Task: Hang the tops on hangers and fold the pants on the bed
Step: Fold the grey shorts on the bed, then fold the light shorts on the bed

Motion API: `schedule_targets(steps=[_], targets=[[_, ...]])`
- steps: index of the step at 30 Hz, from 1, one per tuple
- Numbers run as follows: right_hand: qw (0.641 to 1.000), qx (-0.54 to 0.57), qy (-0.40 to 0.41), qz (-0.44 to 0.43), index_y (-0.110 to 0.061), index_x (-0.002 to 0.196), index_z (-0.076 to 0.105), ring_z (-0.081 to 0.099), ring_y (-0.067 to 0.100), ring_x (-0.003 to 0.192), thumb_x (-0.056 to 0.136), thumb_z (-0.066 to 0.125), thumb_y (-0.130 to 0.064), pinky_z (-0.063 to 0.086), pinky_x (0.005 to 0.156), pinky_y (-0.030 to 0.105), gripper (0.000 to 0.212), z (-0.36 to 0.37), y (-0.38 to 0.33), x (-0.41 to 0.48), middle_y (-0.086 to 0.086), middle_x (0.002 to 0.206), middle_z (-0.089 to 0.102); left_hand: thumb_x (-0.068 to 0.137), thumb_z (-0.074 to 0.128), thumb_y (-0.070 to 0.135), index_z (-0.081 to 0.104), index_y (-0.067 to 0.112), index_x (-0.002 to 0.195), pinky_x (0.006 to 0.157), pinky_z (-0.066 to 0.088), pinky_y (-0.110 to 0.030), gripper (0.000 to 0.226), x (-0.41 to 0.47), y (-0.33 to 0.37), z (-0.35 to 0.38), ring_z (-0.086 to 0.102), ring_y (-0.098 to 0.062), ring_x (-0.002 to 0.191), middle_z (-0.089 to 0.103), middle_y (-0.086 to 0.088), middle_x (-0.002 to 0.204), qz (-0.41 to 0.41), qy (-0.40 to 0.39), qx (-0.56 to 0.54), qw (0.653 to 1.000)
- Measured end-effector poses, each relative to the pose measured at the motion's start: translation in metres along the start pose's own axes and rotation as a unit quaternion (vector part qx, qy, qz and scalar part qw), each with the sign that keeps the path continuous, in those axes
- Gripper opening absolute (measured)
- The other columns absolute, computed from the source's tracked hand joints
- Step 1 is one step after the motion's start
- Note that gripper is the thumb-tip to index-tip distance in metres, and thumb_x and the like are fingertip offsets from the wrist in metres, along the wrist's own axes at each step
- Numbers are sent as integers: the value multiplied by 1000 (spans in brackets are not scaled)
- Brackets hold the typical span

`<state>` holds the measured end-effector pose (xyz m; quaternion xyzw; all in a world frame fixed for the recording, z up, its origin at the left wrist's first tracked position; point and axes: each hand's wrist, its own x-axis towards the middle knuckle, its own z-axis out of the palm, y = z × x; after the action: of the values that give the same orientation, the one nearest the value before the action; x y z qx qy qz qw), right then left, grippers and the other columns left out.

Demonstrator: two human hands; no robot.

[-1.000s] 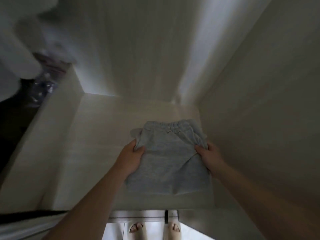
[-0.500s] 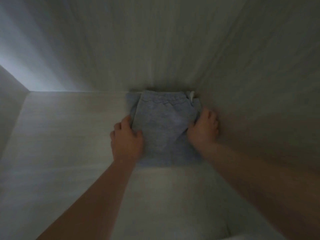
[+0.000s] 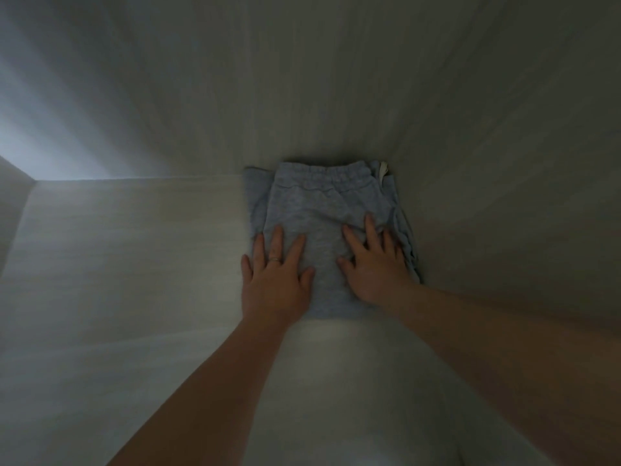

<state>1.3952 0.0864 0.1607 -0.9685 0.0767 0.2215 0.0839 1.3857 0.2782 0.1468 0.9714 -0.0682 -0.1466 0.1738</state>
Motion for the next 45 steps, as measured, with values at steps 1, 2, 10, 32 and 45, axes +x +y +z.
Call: schedule_targets(steps=[1, 2, 10, 32, 45], targets=[[1000, -2, -8, -3, -47, 157, -5, -9, 37, 153, 100, 27, -63, -2, 123, 55, 67, -4, 0, -1, -4, 163, -31, 101, 32, 61, 5, 45, 159, 123, 4, -56, 66, -2, 0, -2, -12, -29, 155, -13, 6, 169, -1, -9, 4, 1000], [1000, -5, -12, -5, -46, 157, -3, -7, 37, 153, 101, 30, -61, -1, 123, 55, 68, -7, 1, -4, -3, 165, -28, 100, 34, 61, 6, 45, 159, 123, 4, -57, 67, -7, 0, -4, -13, -29, 155, -13, 6, 169, -3, -18, 7, 1000], [999, 28, -19, 6, -43, 157, 11, -2, 34, 154, 101, 38, -51, 3, 123, 56, 63, -33, -18, -89, -5, 168, -14, 101, 34, 60, 5, 42, 160, 123, 9, -53, 67, -98, -2, -30, -9, -27, 156, -9, 5, 170, -31, -45, -22, 998], [962, 142, 49, -226, -42, 157, 15, 3, 23, 154, 102, 39, -54, 5, 122, 54, 62, -83, -99, -374, -7, 169, -3, 100, 40, 62, 14, 40, 159, 124, 8, -51, 69, -397, 11, -185, -2, -23, 156, 5, 3, 170, -148, 64, -128, 979], [858, 238, -81, -448, -26, 157, 26, 15, 16, 153, 103, 49, -34, 17, 124, 43, 59, -68, -51, -509, -3, 166, 21, 98, 48, 56, 36, 40, 152, 126, 10, -42, 57, -626, 122, -140, 13, -17, 154, 29, 9, 164, -338, 251, -112, 900]])
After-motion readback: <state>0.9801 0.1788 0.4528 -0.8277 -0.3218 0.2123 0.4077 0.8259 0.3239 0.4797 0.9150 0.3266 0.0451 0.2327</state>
